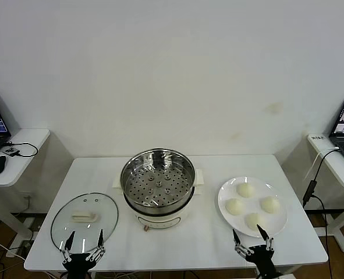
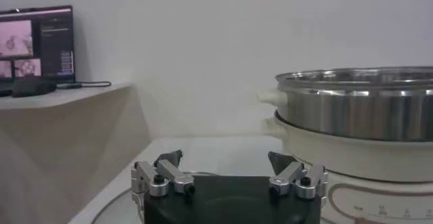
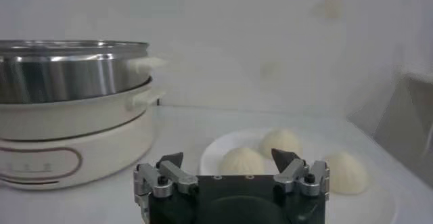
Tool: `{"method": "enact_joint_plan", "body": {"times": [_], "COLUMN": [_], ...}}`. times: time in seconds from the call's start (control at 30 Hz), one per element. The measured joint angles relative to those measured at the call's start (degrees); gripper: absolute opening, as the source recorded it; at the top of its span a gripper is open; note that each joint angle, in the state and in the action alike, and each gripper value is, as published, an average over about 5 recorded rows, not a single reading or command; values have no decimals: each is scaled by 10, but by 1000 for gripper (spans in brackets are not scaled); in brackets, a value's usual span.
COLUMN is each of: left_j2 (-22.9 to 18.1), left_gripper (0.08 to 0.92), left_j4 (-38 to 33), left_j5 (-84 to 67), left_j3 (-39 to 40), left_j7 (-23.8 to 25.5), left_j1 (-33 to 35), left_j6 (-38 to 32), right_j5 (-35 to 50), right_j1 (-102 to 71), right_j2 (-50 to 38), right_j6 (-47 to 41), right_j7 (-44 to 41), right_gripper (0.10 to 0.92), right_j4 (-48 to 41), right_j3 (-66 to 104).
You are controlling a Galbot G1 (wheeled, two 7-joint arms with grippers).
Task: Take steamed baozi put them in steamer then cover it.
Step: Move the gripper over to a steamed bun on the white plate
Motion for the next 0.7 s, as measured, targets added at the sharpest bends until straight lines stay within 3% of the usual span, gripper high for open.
{"method": "enact_joint_plan", "body": {"times": [0.37, 0.7], "left_j2": [10, 7], "left_gripper": [823, 823], "left_j4": [-9, -6], "left_j5": [12, 30], "left_j3": [-4, -4], "left_j7": [25, 46], "left_j1": [-15, -31], "left_j6": [15, 12], "right_j5": [-135, -250], "right_j1": [96, 264], "right_j2": [-93, -234], "right_j6": [-39, -57], "right_j7": [-18, -146], "right_gripper": [823, 823], "right_j4": [-32, -125], "right_j3": [11, -45]}}
